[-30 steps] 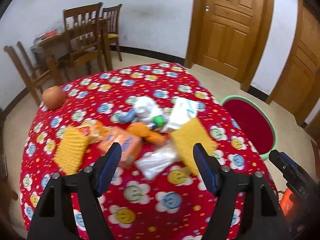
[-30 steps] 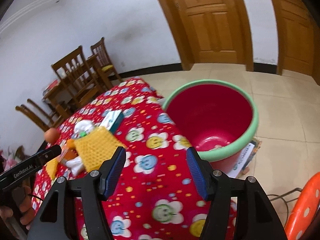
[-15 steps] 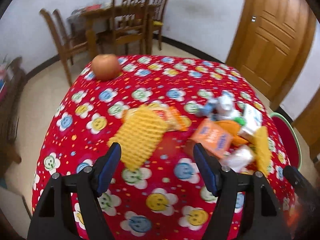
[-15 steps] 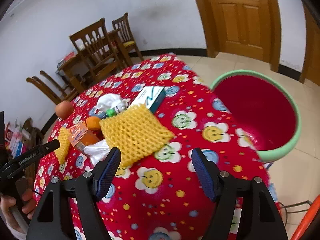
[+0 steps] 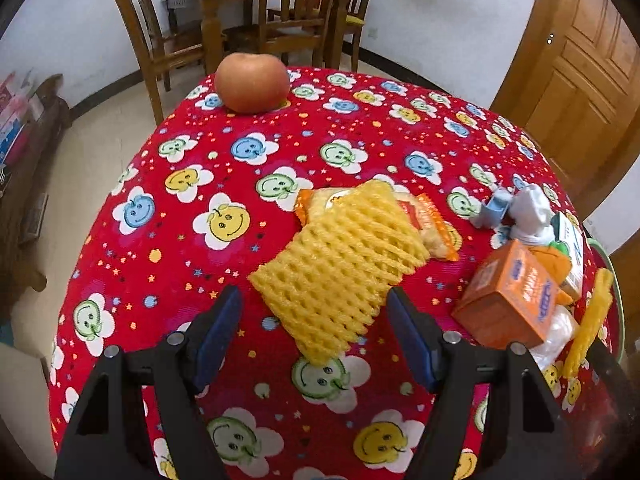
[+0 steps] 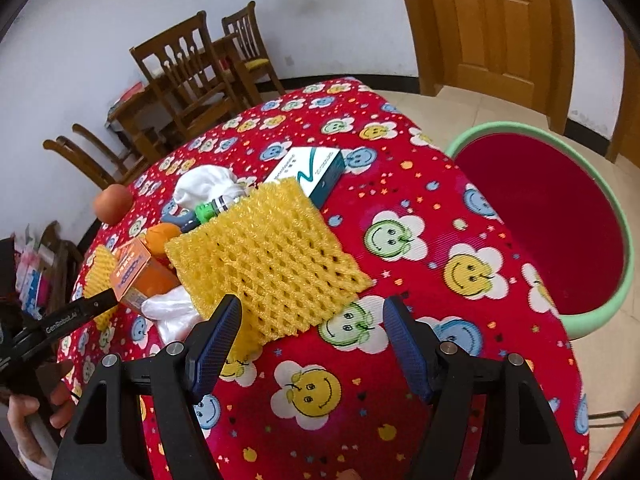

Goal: Collect trash
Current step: 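Grasp the yellow foam net with the left gripper while the right gripper grasps another foam net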

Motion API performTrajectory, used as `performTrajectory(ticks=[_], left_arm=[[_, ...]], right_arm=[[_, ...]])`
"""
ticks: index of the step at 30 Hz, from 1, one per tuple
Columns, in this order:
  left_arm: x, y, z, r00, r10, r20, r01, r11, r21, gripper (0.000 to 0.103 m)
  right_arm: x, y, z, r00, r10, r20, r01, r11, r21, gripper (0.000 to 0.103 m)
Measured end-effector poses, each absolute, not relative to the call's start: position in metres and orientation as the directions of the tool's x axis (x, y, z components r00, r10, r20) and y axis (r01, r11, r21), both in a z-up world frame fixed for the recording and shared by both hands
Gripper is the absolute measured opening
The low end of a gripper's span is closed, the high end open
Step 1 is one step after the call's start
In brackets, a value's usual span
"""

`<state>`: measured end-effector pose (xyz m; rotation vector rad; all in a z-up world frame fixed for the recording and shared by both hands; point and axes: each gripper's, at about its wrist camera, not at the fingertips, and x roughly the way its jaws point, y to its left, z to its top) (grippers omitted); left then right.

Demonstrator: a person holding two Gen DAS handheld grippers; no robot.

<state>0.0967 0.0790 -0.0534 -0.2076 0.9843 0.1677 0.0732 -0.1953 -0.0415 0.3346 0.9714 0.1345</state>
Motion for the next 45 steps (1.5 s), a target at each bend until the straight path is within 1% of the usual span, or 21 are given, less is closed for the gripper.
performTrajectory(ticks=[2,4,6,7,8,9,10,11,12,13,15,16,18,22,32,38,45], left_arm=[[0.099,0.081,-0.057,0.530,0.051,-0.846,-0.246,0.965,-0.095,0.074],[0.100,0.082,-0.059,0.530,0.053,-0.846,-0.250,0.963,-0.097,0.074],[0.099,0.082,-0.059,0.534,0.053,-0.844,-0.248,0.964,-0.096,0.074],[0.099,0.081,-0.058,0.539,0.048,-0.841,-0.241,0.966,-0.099,0.074],[0.098,0.080,-0.058,0.547,0.039,-0.836,-0.230,0.968,-0.105,0.072],[0.098,0.080,-0.057,0.553,0.031,-0.833,-0.221,0.969,-0.110,0.066],[0.097,0.079,-0.057,0.561,0.021,-0.828,-0.210,0.970,-0.118,0.057],[0.096,0.078,-0.056,0.564,0.011,-0.825,-0.204,0.971,-0.126,0.052],[0.096,0.078,-0.055,0.569,-0.005,-0.822,-0.194,0.971,-0.140,0.041],[0.095,0.077,-0.054,0.573,-0.020,-0.819,-0.186,0.970,-0.154,0.032],[0.092,0.077,-0.050,0.586,-0.050,-0.809,-0.168,0.969,-0.182,0.023],[0.091,0.077,-0.048,0.594,-0.061,-0.802,-0.160,0.968,-0.192,0.018],[0.087,0.075,-0.042,0.609,-0.077,-0.789,-0.143,0.968,-0.205,0.012],[0.078,0.071,-0.030,0.632,-0.110,-0.767,-0.106,0.968,-0.226,0.011],[0.058,0.055,0.004,0.688,-0.164,-0.707,-0.023,0.969,-0.247,0.010],[0.048,0.033,0.023,0.705,-0.210,-0.677,0.046,0.966,-0.253,0.010],[0.050,-0.003,0.037,0.687,-0.297,-0.663,0.143,0.950,-0.278,0.010]], right_arm=[[0.074,-0.194,-0.043,0.562,0.259,-0.786,0.036,0.941,0.336,0.073],[0.074,-0.195,-0.043,0.563,0.261,-0.784,0.035,0.940,0.338,0.065],[0.075,-0.196,-0.045,0.560,0.266,-0.785,0.037,0.938,0.345,0.059],[0.075,-0.196,-0.045,0.562,0.261,-0.785,0.040,0.939,0.341,0.053],[0.075,-0.197,-0.045,0.563,0.261,-0.784,0.041,0.939,0.341,0.051],[0.075,-0.198,-0.046,0.564,0.261,-0.783,0.043,0.938,0.344,0.046],[0.074,-0.198,-0.046,0.564,0.261,-0.783,0.046,0.937,0.346,0.037],[0.074,-0.199,-0.046,0.563,0.265,-0.783,0.048,0.935,0.351,0.034],[0.073,-0.200,-0.047,0.563,0.267,-0.782,0.052,0.933,0.356,0.031],[0.072,-0.201,-0.047,0.566,0.266,-0.781,0.058,0.931,0.359,0.026],[0.071,-0.202,-0.047,0.564,0.275,-0.778,0.060,0.927,0.371,0.021],[0.070,-0.202,-0.047,0.565,0.280,-0.776,0.057,0.925,0.375,0.016],[0.068,-0.200,-0.045,0.569,0.280,-0.773,0.054,0.925,0.375,0.011],[0.063,-0.200,-0.040,0.588,0.279,-0.759,0.051,0.924,0.380,0.007],[0.042,-0.218,-0.011,0.661,0.258,-0.705,0.061,0.917,0.393,0.007],[0.031,-0.240,0.000,0.695,0.232,-0.680,0.099,0.907,0.410,0.007],[0.019,-0.273,0.010,0.734,0.178,-0.655,0.163,0.891,0.425,0.007]])
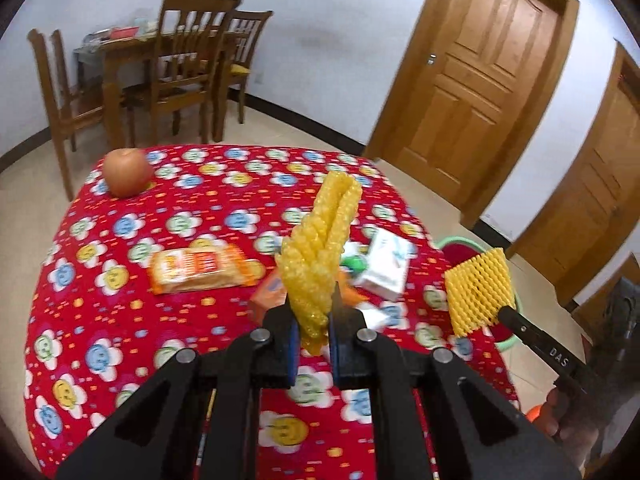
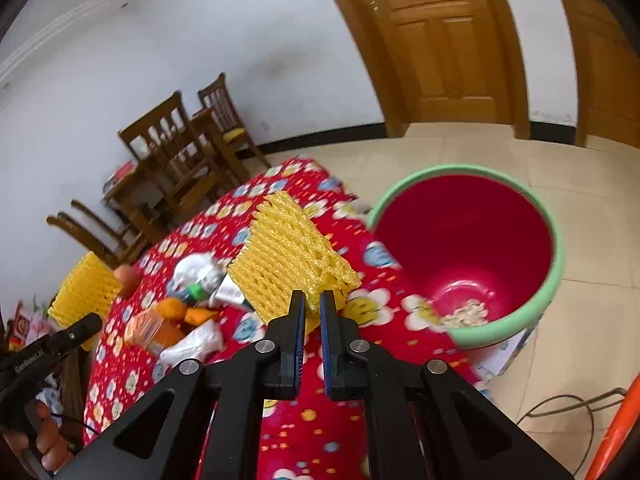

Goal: Collect trash
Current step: 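Grasp the yellow foam net with the left gripper while the right gripper grasps another foam net, then carry both foam nets over the red bucket and open both grippers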

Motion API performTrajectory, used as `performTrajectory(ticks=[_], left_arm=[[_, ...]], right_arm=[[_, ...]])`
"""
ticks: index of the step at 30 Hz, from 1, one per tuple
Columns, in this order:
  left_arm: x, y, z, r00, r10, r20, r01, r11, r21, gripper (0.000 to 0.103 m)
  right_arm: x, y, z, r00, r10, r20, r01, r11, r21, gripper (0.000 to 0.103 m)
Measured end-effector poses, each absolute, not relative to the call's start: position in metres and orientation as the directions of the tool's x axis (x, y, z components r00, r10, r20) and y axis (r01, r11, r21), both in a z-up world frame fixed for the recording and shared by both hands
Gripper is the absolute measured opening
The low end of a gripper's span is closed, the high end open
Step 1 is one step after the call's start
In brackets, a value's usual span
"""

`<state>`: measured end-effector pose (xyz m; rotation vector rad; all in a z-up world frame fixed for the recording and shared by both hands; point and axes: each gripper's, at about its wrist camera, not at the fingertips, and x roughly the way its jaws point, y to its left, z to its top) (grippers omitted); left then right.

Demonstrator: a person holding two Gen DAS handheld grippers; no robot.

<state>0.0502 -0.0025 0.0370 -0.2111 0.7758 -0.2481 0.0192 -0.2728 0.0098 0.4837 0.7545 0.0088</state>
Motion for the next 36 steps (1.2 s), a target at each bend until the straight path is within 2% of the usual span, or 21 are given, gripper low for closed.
performTrajectory(ticks=[8,18,30,36], left_arm=[[0.057,-0.055,0.045,0.651,-0.372,-0.661,0.250,0.928,-0.275,0.010],[0.064,-0.110,0.045,0.610,-0.425,-0.668,0.355,0.901,-0.248,0.010],[0.077,-0.155,0.035,0.557,-0.456,-0.695,0.422,0.875,-0.236,0.010],[0.081,-0.167,0.030,0.539,-0.460,-0.705,0.439,0.868,-0.230,0.010]], right_arm=[[0.012,-0.315,0.007,0.746,0.078,-0.661,0.272,0.870,0.410,0.007],[0.015,-0.348,-0.018,0.703,-0.029,-0.711,0.391,0.850,0.353,0.008],[0.017,-0.363,-0.036,0.675,-0.027,-0.737,0.407,0.847,0.342,0.015],[0.015,-0.366,-0.038,0.680,-0.021,-0.733,0.408,0.841,0.354,0.023]])
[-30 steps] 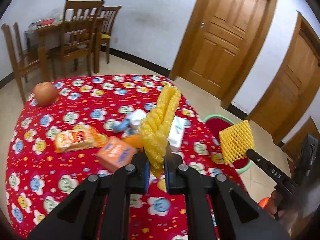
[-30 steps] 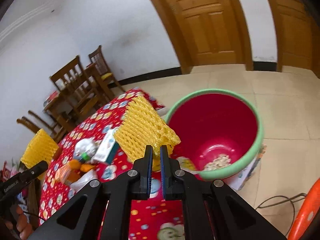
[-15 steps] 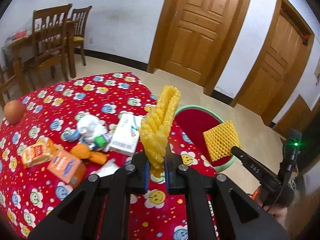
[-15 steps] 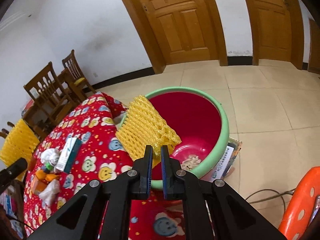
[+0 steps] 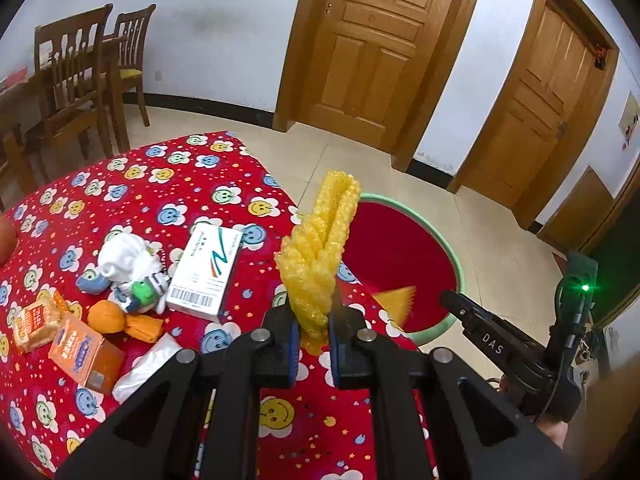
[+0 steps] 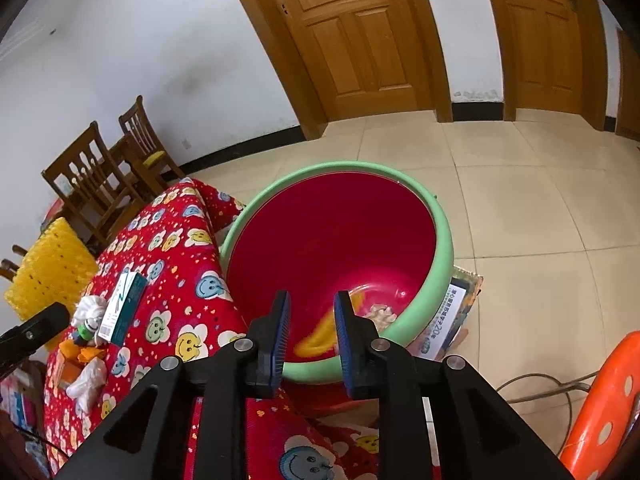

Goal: Collect trash
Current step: 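Carry both foam nets over the red bucket and open both grippers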

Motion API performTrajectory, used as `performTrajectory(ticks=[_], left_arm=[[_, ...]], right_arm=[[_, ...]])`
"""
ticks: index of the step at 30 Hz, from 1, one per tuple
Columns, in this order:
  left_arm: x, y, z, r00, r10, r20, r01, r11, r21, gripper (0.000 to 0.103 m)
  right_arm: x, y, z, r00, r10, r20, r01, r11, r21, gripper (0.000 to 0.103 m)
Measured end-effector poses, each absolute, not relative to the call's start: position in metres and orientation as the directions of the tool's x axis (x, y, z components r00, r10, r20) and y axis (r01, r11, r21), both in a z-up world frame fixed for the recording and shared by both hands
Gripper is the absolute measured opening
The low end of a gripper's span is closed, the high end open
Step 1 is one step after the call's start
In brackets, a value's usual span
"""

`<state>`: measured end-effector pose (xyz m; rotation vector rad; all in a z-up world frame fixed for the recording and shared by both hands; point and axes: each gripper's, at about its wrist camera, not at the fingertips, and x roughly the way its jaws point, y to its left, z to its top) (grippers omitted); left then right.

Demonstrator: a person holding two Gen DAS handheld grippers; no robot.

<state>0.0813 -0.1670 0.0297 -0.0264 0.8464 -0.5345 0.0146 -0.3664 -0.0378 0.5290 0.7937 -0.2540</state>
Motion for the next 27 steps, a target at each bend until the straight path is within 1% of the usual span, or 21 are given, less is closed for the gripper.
performTrajectory(ticks=[4,9,12,19,23,24,26,27], left_arm=[[0.083,-0.178,0.026,0.524,-0.466,-0.713,0.457,0.860,-0.226,0.010],[0.086,-0.197,0.019,0.502,-0.469,-0.726,0.486,0.848,-0.212,0.010],[0.088,-0.211,0.013,0.487,-0.470,-0.736,0.505,0.839,-0.202,0.010],[0.094,-0.246,-0.006,0.445,-0.469,-0.763,0.545,0.818,-0.186,0.010],[0.098,-0.262,-0.013,0.436,-0.458,-0.775,0.558,0.813,-0.167,0.010],[0.098,-0.265,-0.013,0.438,-0.452,-0.777,0.559,0.814,-0.159,0.011],[0.098,-0.268,-0.013,0.439,-0.447,-0.780,0.562,0.813,-0.150,0.023],[0.098,-0.268,-0.012,0.443,-0.444,-0.779,0.560,0.816,-0.147,0.035]], right_arm=[[0.009,-0.369,-0.033,0.692,-0.034,-0.721,0.412,0.839,0.356,0.033],[-0.002,-0.375,-0.025,0.707,-0.046,-0.706,0.420,0.830,0.366,0.035],[-0.012,-0.380,-0.023,0.713,-0.062,-0.699,0.430,0.825,0.366,0.047],[-0.027,-0.391,-0.025,0.707,-0.087,-0.702,0.463,0.808,0.365,0.053],[-0.031,-0.398,-0.028,0.699,-0.099,-0.708,0.485,0.793,0.369,0.053],[-0.032,-0.400,-0.029,0.696,-0.100,-0.711,0.491,0.789,0.370,0.053],[-0.034,-0.402,-0.029,0.694,-0.101,-0.712,0.498,0.782,0.374,0.053],[-0.035,-0.403,-0.029,0.694,-0.102,-0.712,0.501,0.780,0.376,0.053]])
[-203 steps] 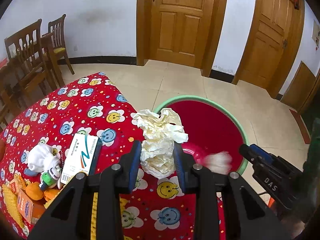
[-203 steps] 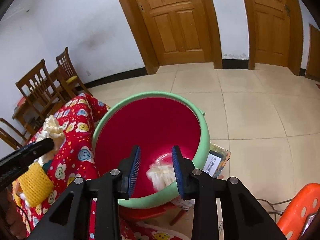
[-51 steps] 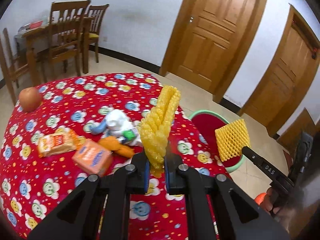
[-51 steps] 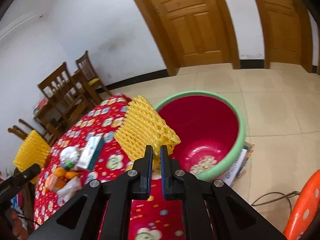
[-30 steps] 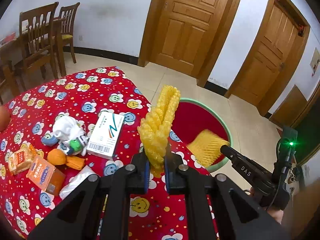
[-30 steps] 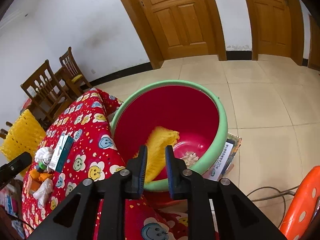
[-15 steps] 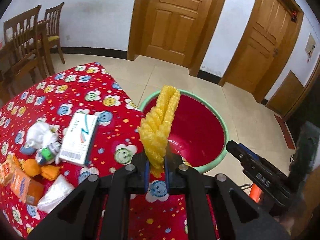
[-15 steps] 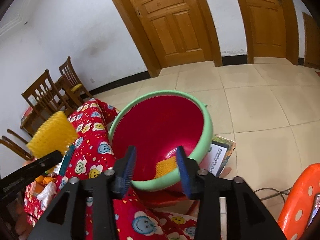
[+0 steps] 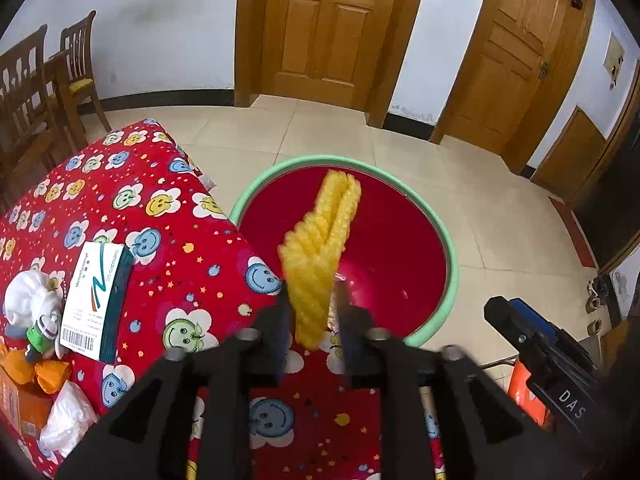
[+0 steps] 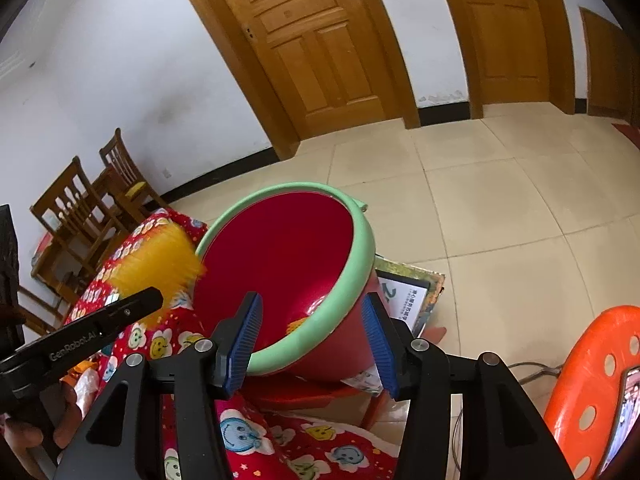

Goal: Collect trash
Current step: 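Carry both foam nets over the red bucket and open both grippers, then move both tools back over the table toward the orange box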

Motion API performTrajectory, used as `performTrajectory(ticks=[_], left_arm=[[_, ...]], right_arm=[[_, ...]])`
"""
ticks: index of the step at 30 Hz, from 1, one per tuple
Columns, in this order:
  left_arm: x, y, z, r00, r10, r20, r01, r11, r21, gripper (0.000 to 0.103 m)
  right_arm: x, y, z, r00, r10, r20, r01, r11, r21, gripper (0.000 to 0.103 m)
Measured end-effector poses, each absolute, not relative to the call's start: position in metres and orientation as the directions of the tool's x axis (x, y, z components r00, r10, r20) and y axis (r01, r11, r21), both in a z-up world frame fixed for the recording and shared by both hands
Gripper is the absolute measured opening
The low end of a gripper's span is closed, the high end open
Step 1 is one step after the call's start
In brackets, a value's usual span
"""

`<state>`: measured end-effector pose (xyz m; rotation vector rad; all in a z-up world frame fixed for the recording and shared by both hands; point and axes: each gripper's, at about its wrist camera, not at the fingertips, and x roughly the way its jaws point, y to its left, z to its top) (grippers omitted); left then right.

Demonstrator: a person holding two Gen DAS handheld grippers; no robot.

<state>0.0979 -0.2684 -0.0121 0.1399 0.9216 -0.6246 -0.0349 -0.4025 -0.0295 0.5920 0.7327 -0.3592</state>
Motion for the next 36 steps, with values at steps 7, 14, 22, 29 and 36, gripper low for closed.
performTrajectory(ticks=[7,14,22,29,36], left_arm=[[0.099,-0.260,-0.007,0.467,-0.418,-0.779,0.523,0.841,-0.138,0.060],[0.094,-0.234,0.007,0.500,-0.394,-0.771,0.481,0.867,-0.132,0.063],[0.081,-0.178,0.028,0.570,-0.331,-0.752,0.386,0.916,-0.111,0.064],[0.071,-0.120,0.042,0.625,-0.262,-0.736,0.284,0.954,-0.098,0.064],[0.066,-0.070,0.044,0.657,-0.182,-0.732,0.191,0.979,-0.072,0.068]], right_arm=[[-0.038,-0.400,-0.025,0.703,-0.099,-0.705,0.495,0.780,0.383,0.055],[-0.041,-0.392,-0.014,0.710,-0.082,-0.700,0.478,0.785,0.393,0.062],[-0.042,-0.367,-0.003,0.725,-0.027,-0.688,0.417,0.813,0.407,0.064],[-0.041,-0.339,0.008,0.738,0.019,-0.675,0.349,0.845,0.405,0.067],[-0.036,-0.310,0.010,0.730,0.066,-0.680,0.293,0.869,0.399,0.068]])
